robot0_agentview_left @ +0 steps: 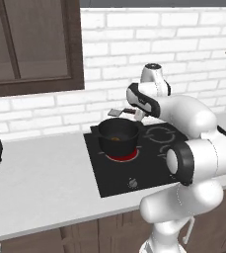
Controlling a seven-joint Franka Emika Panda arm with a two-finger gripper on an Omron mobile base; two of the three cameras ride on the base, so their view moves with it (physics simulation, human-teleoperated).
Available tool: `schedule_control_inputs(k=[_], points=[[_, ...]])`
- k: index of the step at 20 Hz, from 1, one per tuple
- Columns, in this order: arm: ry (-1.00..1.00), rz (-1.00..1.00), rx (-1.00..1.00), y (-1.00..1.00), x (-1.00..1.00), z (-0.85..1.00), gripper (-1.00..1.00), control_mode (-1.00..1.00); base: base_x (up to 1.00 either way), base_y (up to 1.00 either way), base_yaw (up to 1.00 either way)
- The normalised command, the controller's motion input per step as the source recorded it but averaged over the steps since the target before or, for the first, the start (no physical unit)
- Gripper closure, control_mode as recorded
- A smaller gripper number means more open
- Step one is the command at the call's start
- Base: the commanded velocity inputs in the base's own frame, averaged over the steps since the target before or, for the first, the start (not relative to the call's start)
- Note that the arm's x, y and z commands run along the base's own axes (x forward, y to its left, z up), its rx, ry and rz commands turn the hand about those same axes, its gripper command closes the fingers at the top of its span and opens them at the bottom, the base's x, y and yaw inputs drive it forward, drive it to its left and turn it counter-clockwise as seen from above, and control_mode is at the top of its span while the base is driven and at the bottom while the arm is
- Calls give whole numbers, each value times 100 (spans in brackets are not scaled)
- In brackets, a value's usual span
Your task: Put the mushroom and tomato in the pot. Retrieve the spatula and lightly stir the vegetables in the pot.
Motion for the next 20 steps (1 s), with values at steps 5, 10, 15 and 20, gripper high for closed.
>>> schedule_control_inputs(k=[5,10,15,20], points=[[-8,26,-18,0,29,0,100,-100,0,0,0],[-38,11,-19,0,26,0,100,-100,0,0,0],[-33,28,-10,0,26,6,100,-100,0,0,0],[-12,32,-4,0,17,22,100,-100,0,0,0]])
